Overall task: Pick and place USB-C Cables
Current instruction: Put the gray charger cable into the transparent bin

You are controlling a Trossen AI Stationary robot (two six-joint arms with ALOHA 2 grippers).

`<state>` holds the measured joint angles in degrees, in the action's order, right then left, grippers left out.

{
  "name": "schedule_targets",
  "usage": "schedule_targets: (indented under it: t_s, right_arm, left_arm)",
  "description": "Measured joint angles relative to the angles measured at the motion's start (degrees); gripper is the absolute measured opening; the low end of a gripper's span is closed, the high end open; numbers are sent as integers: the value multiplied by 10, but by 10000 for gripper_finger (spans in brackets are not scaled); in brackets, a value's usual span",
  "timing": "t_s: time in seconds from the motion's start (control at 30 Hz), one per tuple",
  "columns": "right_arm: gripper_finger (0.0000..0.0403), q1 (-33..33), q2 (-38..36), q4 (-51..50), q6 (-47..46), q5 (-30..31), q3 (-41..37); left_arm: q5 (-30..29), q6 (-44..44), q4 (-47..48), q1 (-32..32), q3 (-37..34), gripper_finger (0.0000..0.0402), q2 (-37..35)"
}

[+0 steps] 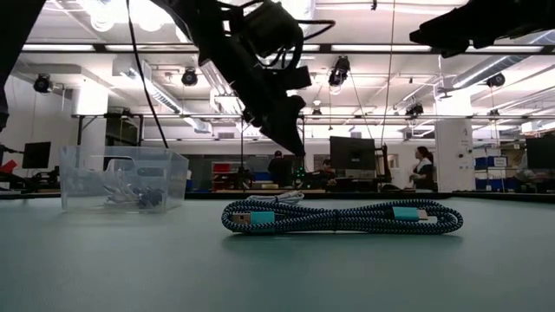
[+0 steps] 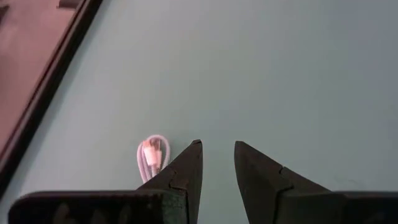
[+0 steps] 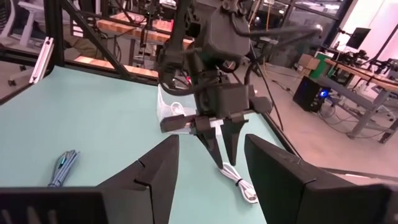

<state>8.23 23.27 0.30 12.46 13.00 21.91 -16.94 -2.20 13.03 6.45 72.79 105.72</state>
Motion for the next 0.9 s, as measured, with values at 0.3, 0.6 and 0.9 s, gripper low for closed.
schedule_targets:
  t_s: [0.3,0.6,0.9]
  right_arm:
    - [176,0,0,0,0,0,0]
    - [176,0,0,0,0,0,0]
    - [176,0,0,0,-5,0,0]
  left_arm:
    - [1,20,-1,27,-6,77,20]
    - [28,19,1,43,-10,78,40]
    - [28,19,0,62,-17,148,41]
